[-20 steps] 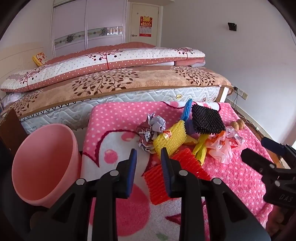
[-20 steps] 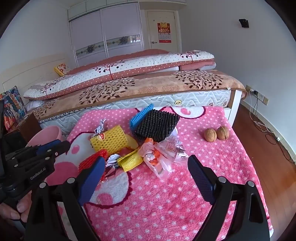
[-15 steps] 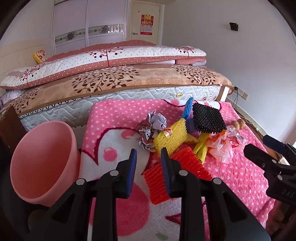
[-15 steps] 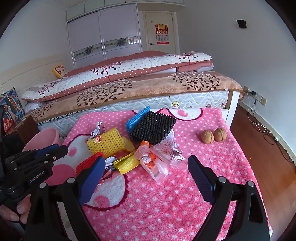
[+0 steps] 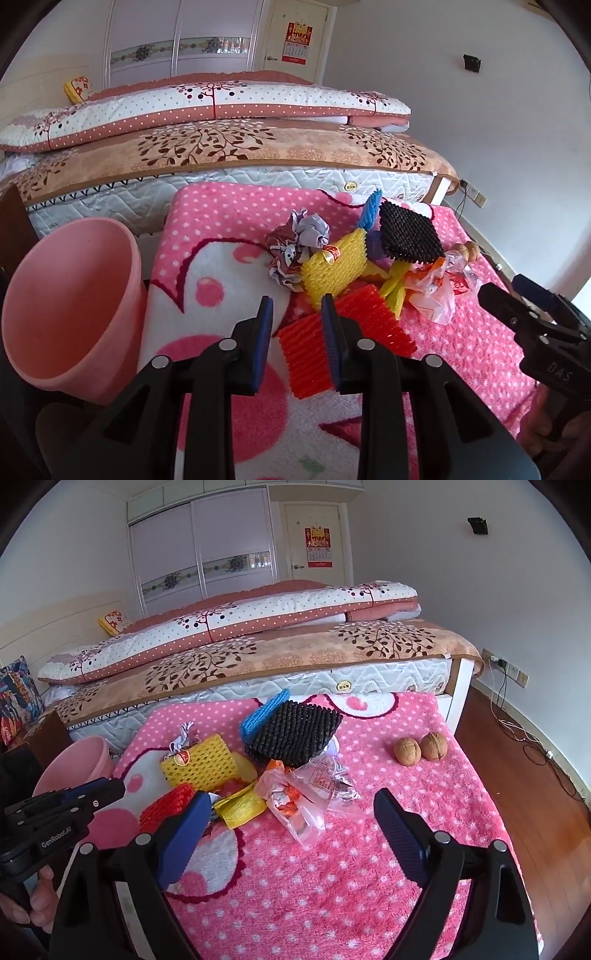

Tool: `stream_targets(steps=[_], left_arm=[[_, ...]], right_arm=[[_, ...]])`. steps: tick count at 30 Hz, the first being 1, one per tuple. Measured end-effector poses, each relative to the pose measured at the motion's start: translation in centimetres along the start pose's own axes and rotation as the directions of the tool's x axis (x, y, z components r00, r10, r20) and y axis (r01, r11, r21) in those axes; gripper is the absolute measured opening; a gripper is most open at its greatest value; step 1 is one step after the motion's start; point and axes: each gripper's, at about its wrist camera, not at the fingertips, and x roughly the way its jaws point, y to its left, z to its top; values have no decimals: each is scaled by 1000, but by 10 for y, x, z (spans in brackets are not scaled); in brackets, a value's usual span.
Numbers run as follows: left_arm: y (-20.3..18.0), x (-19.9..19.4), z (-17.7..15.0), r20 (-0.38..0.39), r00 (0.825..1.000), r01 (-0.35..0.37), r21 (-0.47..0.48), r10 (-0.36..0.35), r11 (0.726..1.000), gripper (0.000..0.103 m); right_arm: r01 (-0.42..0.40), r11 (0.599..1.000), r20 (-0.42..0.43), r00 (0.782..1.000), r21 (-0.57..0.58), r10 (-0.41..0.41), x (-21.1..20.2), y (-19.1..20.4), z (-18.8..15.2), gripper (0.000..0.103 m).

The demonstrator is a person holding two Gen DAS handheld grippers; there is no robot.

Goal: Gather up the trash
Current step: 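Move right tool toward clear plastic bag while left tool approaches red mesh foam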

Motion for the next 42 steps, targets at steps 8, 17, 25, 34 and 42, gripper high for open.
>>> stream_targets(steps=[8, 17, 25, 34, 42], left_arm=[[-10, 0, -2, 4, 1000, 9, 29, -10, 1000, 27], [-10, 0, -1, 1, 1000, -11, 35, 11, 999, 27], [-10, 0, -3, -11, 1000, 17, 39, -17, 999, 28], [-10, -7, -5, -8, 994, 110, 68, -110, 992, 39], [-36, -7, -16, -59, 983, 180, 229, -171, 957, 39]], right_arm=[[8, 1000, -4, 1000, 8, -8, 15, -32, 16, 88], [11, 1000, -8, 1000, 14, -11, 16, -35, 16, 88], [12, 1000, -14, 1000, 19, -12, 16, -36, 14, 86], [16, 999, -29, 999, 30, -16, 17, -41, 11, 86], [16, 999, -41, 999, 43, -14, 20, -45, 7, 86]])
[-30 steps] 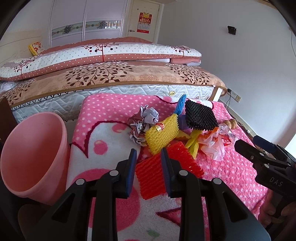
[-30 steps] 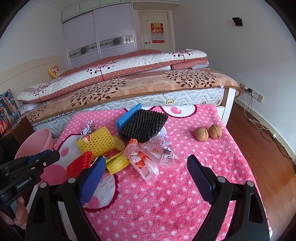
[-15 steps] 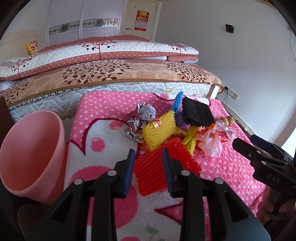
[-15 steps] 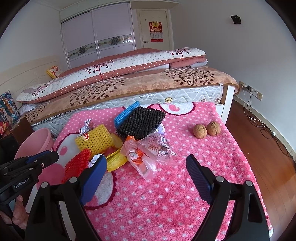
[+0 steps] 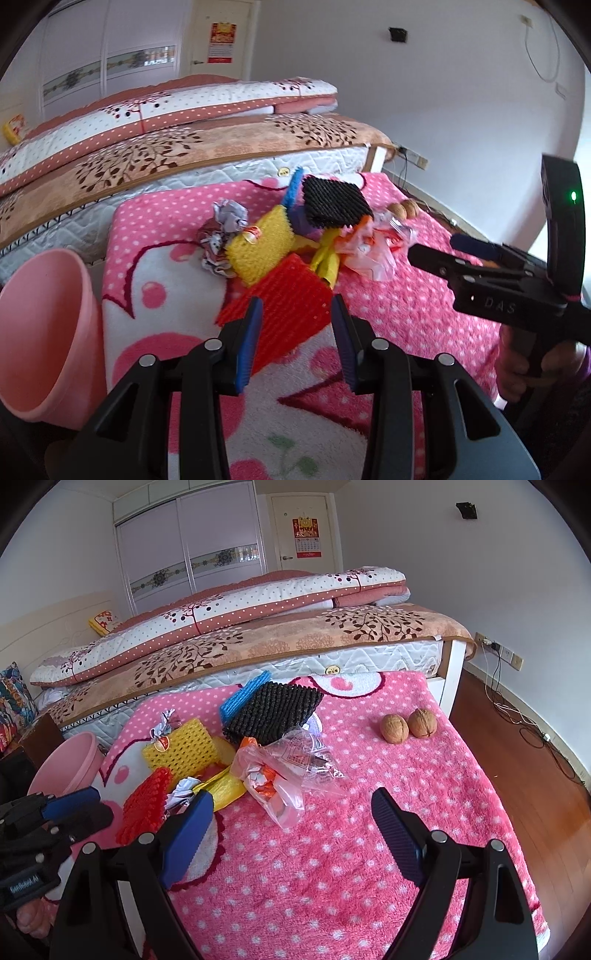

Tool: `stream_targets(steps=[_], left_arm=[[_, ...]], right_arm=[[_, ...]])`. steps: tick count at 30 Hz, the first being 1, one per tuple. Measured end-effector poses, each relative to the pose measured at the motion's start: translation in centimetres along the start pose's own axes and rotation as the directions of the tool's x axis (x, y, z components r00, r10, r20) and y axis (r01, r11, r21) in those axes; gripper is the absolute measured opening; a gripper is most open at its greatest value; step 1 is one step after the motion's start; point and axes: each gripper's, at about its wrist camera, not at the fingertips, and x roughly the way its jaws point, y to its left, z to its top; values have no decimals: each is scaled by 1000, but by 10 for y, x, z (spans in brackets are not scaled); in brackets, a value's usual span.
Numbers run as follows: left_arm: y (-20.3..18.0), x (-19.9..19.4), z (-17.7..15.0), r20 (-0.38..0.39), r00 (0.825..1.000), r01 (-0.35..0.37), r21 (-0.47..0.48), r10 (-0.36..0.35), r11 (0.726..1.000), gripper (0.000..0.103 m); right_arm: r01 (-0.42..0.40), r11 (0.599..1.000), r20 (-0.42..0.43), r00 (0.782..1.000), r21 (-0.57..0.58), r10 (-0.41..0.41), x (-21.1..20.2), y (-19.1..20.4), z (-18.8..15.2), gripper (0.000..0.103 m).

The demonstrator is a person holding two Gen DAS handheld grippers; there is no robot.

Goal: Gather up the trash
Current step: 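Move right tool toward clear plastic bag while left tool approaches red mesh foam, then close right gripper on clear plastic bag while left gripper grasps red mesh foam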

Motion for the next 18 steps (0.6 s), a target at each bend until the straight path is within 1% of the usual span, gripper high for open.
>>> stream_targets(steps=[4, 9, 13, 16, 18], left_arm=[[-13, 9, -3, -25, 1000, 8, 55, -7, 998, 39], [-26, 21, -6, -46, 999, -3, 122, 8, 992, 39], [-34, 29, -8, -37, 997, -63, 175, 71, 983, 39], [-34, 33, -9, -30, 994, -100, 175, 107, 979, 39], [-30, 34, -9, -26, 992, -118, 154, 123, 981, 39]], right_arm=[[1, 1000, -1, 1000, 5, -1, 1, -2, -1, 86], [6, 1000, -7, 1000, 14, -5, 1, -8, -3, 86], [2, 1000, -16, 1000, 16, -2, 3, -10, -5, 86], [-2, 1000, -22, 1000, 12, 3, 5, -10, -5, 86], [-9, 1000, -30, 999, 12, 9, 8, -10, -5, 86]])
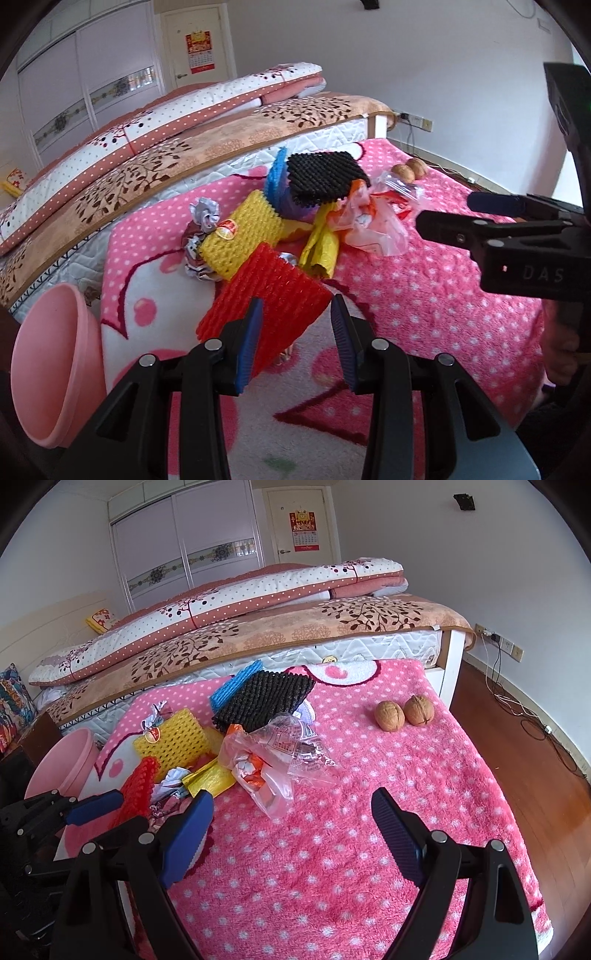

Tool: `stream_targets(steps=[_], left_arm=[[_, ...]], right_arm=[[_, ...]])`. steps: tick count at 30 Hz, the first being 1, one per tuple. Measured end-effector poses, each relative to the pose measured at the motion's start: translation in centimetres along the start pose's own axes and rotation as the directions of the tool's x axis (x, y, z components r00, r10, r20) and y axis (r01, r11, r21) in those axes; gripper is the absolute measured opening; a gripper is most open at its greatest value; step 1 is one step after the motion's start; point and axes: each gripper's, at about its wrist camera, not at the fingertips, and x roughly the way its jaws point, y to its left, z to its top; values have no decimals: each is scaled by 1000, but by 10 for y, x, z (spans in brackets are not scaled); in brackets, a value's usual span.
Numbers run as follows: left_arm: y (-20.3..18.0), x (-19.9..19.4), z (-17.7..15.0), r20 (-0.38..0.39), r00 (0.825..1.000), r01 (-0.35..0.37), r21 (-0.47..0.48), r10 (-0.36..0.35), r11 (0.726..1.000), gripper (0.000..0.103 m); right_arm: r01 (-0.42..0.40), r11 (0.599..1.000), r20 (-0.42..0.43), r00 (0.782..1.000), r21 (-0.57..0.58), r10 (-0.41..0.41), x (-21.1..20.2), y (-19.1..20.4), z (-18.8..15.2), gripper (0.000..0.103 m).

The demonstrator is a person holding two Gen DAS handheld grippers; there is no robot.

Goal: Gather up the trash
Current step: 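Close right gripper on clear plastic bag while left gripper grasps red mesh foam, then carry clear bag in right tool and red mesh in left tool over pink bucket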

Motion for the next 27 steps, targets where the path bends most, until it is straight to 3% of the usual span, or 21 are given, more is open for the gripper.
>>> stream_targets(steps=[2, 8, 12, 19, 24, 27], left_arm=[[5, -1, 0, 5, 1000, -3, -20, 4, 1000, 36], [17, -3, 0, 11, 1000, 2, -63, -1, 998, 12], [26, -8, 1, 28, 1000, 8, -100, -5, 995, 10], [38, -18, 2, 40, 999, 8, -149, -2, 989, 10], [43, -25, 1, 52, 999, 6, -159, 3, 987, 10], [46, -29, 2, 62, 998, 10, -171, 1, 985, 10]], right_arm=[[-6, 1000, -8, 1000, 0, 6, 3, 0, 1, 86], [-16, 1000, -5, 1000, 17, 16, 10, -6, 11, 83], [-24, 1000, -10, 1000, 18, 25, 16, -9, 20, 77], [-60, 998, -47, 997, 23, 61, 31, -12, 29, 57], [-94, 995, -91, 991, 25, 96, 35, -11, 26, 28], [-107, 994, -89, 990, 27, 109, 28, -11, 22, 24]])
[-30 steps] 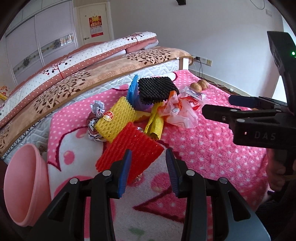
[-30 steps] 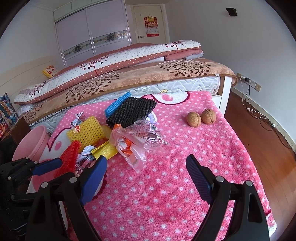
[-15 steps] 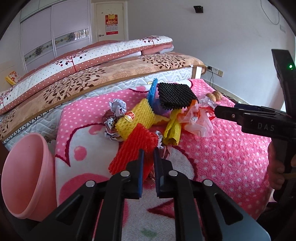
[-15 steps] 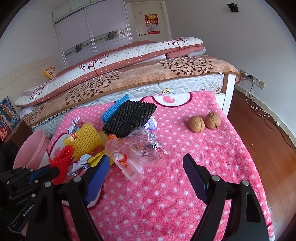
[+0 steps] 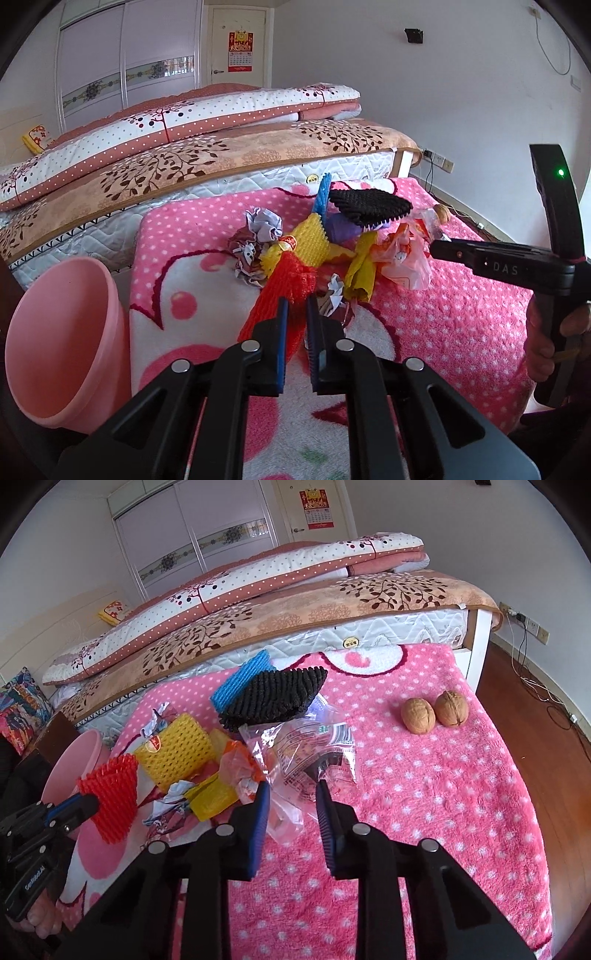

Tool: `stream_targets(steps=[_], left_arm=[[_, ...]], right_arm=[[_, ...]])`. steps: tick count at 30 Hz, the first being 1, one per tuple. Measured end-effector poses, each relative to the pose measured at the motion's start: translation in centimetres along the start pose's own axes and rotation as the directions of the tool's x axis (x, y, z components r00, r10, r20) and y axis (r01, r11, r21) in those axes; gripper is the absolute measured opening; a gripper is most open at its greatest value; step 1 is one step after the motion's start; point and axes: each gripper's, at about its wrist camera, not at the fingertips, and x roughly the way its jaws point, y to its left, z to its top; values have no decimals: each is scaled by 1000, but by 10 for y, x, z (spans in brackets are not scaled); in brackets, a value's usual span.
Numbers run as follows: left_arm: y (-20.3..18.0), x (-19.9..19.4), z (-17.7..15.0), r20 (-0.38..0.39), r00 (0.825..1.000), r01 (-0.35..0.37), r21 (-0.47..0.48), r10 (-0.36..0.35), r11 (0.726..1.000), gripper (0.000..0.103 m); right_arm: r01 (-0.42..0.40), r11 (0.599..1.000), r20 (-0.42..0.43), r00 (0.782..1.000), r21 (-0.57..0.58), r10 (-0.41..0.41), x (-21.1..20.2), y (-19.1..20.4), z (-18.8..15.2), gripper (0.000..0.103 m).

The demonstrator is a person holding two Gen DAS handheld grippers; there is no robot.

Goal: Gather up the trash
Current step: 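Carry clear bag in right tool and red mesh in left tool over pink bucket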

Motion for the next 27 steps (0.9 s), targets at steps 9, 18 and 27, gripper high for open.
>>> stream_targets(steps=[9, 18, 27], left_arm=[[8, -18, 10, 60, 998, 13, -29, -11, 999, 10], [29, -35, 13, 108, 994, -15, -83, 24, 996, 10], [64, -53, 9, 144, 985, -72, -159, 96, 985, 10]], right_arm=[[-35, 999, 40, 999, 0, 35, -36, 7, -2, 17], [-81, 991, 64, 994, -103, 88, -43, 47, 9, 10], [-187, 960, 34, 980, -209, 198, -34, 103, 21, 10]])
